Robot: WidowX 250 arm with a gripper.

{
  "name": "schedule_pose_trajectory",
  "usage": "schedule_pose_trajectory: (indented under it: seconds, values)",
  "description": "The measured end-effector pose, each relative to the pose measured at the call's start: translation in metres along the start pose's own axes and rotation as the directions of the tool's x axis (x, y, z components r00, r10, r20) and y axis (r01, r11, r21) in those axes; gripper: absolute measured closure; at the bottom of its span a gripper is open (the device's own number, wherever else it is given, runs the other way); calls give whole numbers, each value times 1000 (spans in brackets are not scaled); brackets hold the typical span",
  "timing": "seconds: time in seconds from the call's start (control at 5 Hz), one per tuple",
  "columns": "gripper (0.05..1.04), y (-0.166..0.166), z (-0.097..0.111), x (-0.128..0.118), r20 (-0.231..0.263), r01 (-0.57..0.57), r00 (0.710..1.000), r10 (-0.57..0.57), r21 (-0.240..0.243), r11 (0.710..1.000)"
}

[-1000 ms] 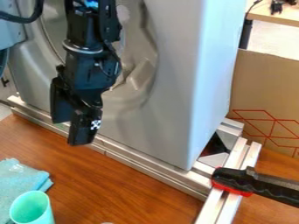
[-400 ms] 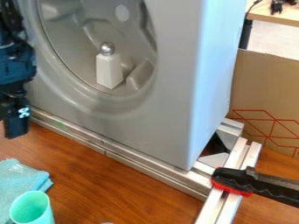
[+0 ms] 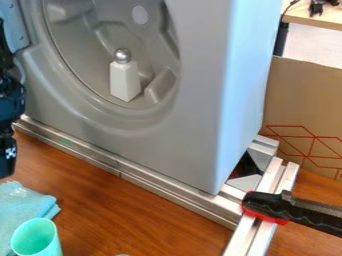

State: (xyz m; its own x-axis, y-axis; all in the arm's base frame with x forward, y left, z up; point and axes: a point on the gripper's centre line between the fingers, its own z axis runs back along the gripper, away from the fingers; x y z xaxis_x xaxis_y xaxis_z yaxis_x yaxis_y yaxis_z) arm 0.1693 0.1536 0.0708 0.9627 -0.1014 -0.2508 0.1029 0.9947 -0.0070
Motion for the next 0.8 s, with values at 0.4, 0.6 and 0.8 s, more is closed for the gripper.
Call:
schedule_pose_trajectory:
  seconds: [0.4, 0.6, 0.8]
  values:
    - [83, 2, -25, 4, 15, -18, 1000, 17, 48, 999]
    - [83, 9, -36, 9, 10, -41, 999, 41, 74, 996]
    - [83, 8, -47, 13, -20, -42, 999, 44, 77, 996]
